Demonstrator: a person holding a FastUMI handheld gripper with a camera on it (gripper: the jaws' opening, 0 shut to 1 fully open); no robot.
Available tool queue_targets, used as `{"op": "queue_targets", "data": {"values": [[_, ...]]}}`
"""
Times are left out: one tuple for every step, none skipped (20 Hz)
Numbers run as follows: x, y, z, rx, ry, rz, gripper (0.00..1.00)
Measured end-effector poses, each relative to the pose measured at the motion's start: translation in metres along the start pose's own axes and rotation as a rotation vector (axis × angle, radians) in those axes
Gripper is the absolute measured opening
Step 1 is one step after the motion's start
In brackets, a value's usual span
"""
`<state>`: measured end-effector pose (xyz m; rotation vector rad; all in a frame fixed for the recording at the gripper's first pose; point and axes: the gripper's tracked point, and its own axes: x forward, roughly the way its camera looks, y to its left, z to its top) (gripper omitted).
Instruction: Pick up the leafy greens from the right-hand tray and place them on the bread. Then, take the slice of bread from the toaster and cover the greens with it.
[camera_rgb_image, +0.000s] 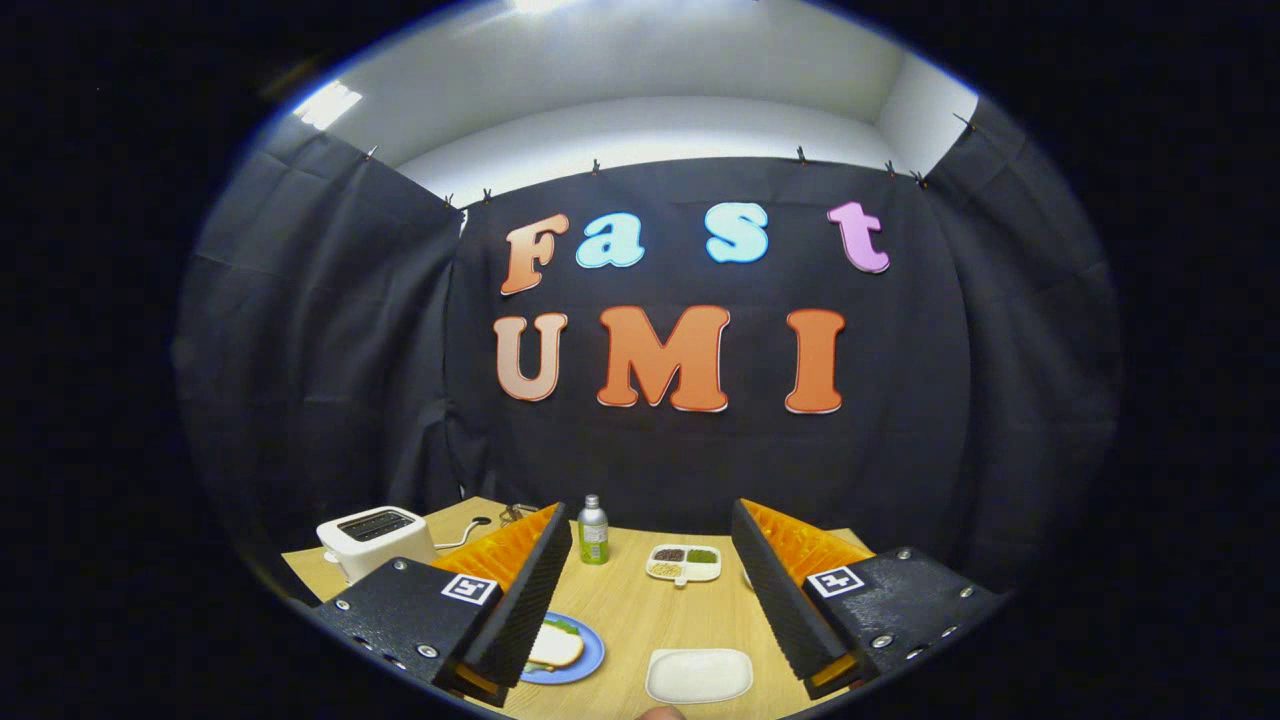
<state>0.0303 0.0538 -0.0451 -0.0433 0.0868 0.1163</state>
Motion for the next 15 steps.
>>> {"op": "queue_targets", "data": {"values": [[-0.005, 0.0, 0.001, -0.004, 0.002, -0.01, 0.97], [-0.01, 0.002, 0.001, 0.002, 0.005, -0.01, 0.97], [-0.014, 0.004, 0.005, 0.008, 0.0, -0.005, 0.97], [-0.018, 0.004, 0.009, 0.009, -0.008, 0.0, 0.97], [-0.022, 0.003, 0.011, 0.006, -0.014, 0.0, 0.97], [-0.025, 0.002, 0.014, -0.003, -0.023, -0.005, 0.97], [-0.027, -0.001, 0.017, -0.016, -0.034, -0.013, 0.98], [-0.029, -0.004, 0.02, -0.027, -0.047, -0.026, 0.98], [-0.031, -0.005, 0.022, -0.035, -0.057, -0.037, 0.98], [-0.032, -0.004, 0.022, -0.039, -0.062, -0.04, 0.98], [-0.035, -0.001, 0.022, -0.039, -0.067, -0.036, 0.98], [-0.037, 0.001, 0.022, -0.033, -0.071, -0.028, 0.98], [-0.038, 0.004, 0.024, -0.029, -0.083, -0.013, 0.98], [-0.039, 0.007, 0.026, -0.028, -0.1, 0.001, 0.98], [-0.04, 0.006, 0.026, -0.025, -0.108, 0.005, 0.98]]}}
